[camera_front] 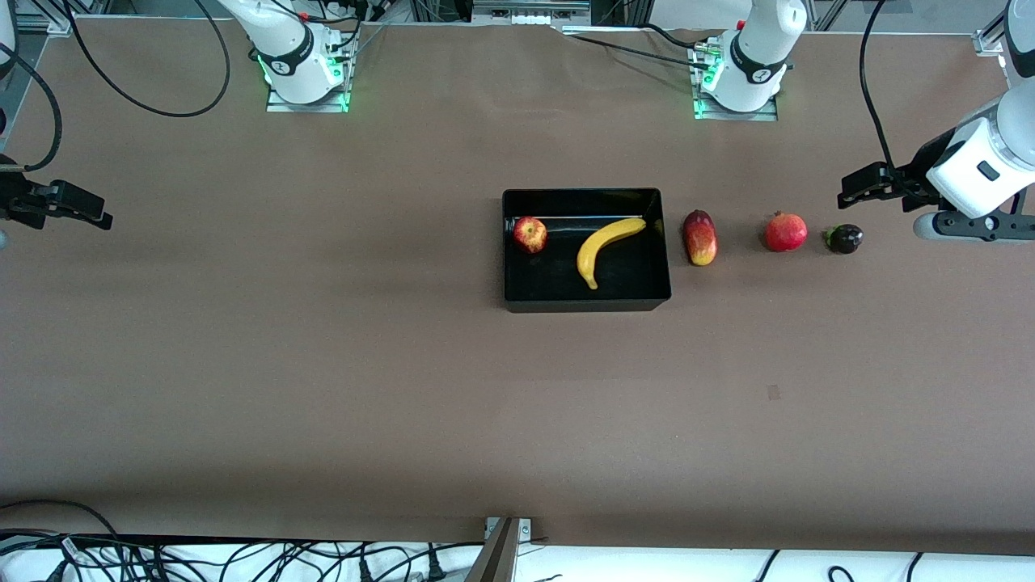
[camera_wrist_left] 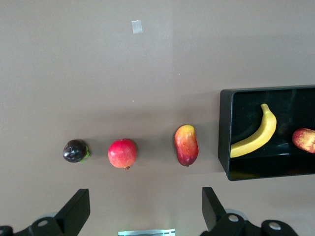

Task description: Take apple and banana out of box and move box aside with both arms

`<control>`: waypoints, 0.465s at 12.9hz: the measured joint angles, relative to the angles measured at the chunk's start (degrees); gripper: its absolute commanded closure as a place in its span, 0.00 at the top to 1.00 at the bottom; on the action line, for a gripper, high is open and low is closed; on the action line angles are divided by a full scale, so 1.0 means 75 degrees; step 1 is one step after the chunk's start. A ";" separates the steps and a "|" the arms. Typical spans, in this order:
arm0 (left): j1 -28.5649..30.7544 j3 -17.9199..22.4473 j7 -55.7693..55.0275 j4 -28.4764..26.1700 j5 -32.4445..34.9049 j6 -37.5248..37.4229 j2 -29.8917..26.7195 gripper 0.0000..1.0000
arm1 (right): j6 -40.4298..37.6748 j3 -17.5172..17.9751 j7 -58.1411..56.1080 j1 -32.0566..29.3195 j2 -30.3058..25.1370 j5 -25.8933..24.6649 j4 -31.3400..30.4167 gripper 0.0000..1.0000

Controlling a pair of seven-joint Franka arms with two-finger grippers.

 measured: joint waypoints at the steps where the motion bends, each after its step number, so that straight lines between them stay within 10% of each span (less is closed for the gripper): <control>1: 0.0009 0.0000 0.0007 0.0072 0.0007 0.0008 0.0071 1.00 | 0.0000 0.0000 0.0000 0.0000 0.0000 0.0000 0.0000 1.00; 6: -0.0006 -0.0041 0.0262 0.0346 0.0013 0.0015 0.0336 1.00 | 0.0000 0.0000 0.0000 0.0000 0.0000 0.0000 0.0000 1.00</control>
